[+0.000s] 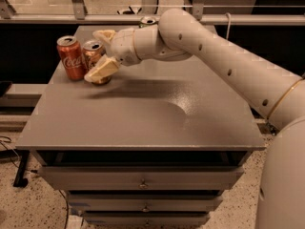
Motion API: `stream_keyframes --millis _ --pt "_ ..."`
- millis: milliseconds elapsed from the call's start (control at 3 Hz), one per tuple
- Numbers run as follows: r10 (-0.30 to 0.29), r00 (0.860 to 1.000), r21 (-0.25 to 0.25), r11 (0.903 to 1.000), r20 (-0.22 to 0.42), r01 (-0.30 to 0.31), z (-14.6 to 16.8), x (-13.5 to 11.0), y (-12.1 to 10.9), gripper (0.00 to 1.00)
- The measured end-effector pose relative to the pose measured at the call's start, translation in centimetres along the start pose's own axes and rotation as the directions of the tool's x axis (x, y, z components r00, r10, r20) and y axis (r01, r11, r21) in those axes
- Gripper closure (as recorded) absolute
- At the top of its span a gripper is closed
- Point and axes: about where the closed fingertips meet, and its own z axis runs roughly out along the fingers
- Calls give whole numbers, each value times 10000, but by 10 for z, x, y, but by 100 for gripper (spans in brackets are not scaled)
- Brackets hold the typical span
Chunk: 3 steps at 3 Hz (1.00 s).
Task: Move orange can near coke can
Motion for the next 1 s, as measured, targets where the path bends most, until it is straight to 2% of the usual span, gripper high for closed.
stream_keyframes --millis 333,667,1000 --pt "169 9995 -298 9994 -267 -177 -4 8 7 0" --pt "397 9975 -286 9987 -581 -414 -35 32 2 0" --pt "682 9917 156 9976 -1091 -669 -100 64 -11 0"
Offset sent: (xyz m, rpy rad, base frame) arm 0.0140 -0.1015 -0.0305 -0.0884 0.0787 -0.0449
